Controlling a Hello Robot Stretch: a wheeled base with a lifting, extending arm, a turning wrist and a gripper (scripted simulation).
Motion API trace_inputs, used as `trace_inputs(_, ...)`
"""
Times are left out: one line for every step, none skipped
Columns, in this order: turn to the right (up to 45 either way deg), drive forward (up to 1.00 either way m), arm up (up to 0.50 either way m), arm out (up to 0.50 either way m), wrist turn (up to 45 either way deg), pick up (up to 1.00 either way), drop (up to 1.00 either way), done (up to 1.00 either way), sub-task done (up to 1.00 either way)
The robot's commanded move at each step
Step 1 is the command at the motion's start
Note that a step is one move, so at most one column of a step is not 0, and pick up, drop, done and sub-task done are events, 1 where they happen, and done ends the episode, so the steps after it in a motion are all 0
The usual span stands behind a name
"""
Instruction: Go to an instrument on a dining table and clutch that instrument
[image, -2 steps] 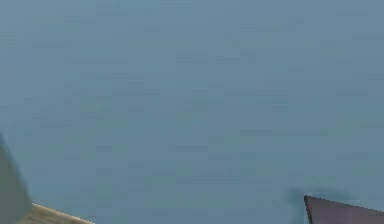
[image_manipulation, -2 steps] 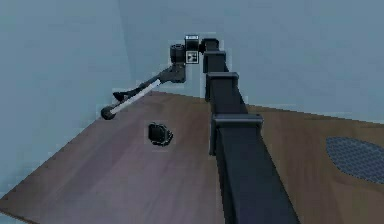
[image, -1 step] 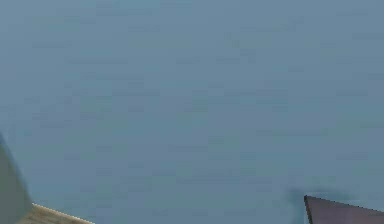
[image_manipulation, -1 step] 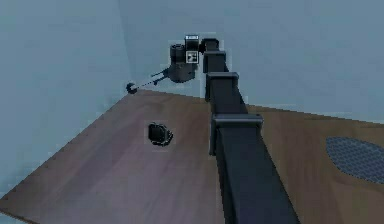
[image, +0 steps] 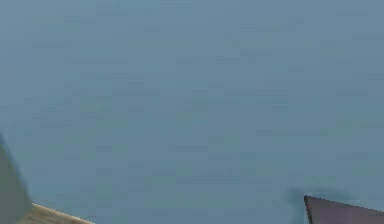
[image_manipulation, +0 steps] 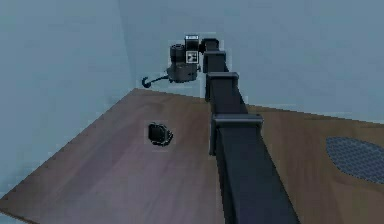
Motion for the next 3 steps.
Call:
trace_inputs(0.0, 0.00, -0.26, 0.00, 0.0, 0.00, 0.00, 0.00, 0.00)
trace_inputs(0.0, 0.00, 0.00, 0.00, 0.0, 1.00, 0.00, 0.00, 0.00)
trace_inputs(0.0, 0.00, 0.10, 0.00, 0.0, 0.00, 0.00, 0.00, 0.00)
